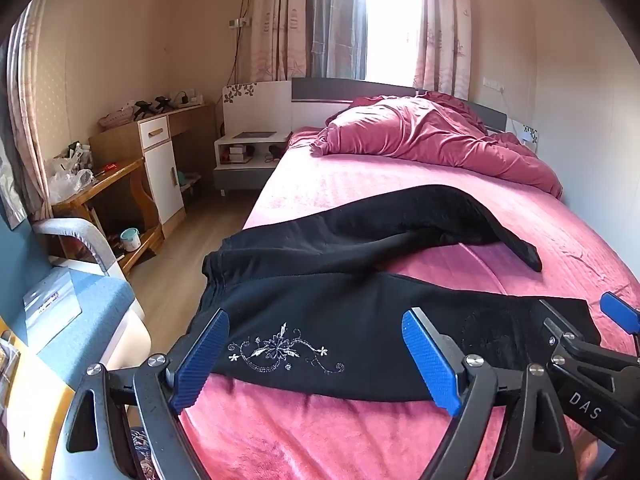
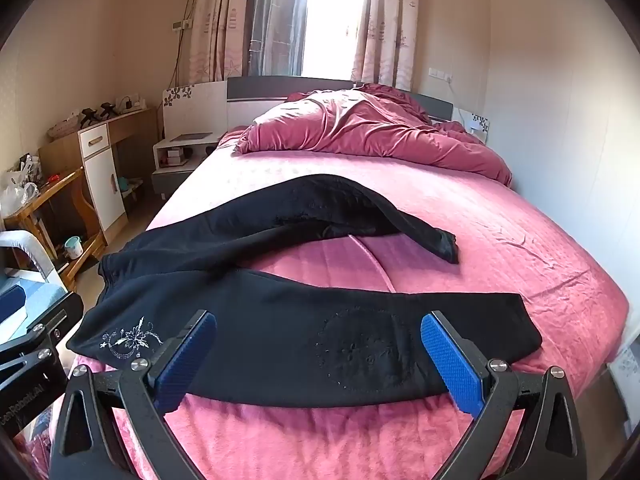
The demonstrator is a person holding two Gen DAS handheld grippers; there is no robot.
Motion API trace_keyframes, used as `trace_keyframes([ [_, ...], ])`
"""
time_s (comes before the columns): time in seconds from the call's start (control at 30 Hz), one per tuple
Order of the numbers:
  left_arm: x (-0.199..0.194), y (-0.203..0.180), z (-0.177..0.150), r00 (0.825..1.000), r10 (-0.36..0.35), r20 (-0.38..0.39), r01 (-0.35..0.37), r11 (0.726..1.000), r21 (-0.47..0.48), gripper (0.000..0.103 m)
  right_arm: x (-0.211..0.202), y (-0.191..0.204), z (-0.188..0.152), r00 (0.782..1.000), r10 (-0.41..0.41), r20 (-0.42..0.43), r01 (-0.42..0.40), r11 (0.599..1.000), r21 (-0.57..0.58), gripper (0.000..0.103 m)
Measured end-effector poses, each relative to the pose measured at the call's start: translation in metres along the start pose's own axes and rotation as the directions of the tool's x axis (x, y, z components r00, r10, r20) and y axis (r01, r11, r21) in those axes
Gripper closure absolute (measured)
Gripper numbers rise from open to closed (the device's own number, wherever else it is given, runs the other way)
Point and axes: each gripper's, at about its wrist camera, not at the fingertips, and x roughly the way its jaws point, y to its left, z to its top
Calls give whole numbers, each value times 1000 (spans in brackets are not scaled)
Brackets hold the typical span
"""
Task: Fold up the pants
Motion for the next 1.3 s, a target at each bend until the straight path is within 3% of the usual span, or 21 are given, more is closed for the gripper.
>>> trace_keyframes([
  [1.0, 13, 1, -11, 1000, -8, -30, 8, 1000, 4, 13, 7, -4, -2, 1000, -17, -12, 17, 1000, -9, 0],
  [1.17, 21, 5, -12, 990, -95, -100, 93, 995, -29, 13, 17, -10, -5, 999, -19, -37, 19, 1000, 0, 0],
  [1.27, 28, 10, -14, 981, -174, -87, 167, 983, -81, 13, 29, -14, -10, 997, -12, -76, 13, 1000, 11, 0],
  [1.3, 32, 12, -14, 982, -167, -85, 161, 984, -79, 13, 34, -16, -13, 996, -14, -89, 15, 1000, 13, 0],
])
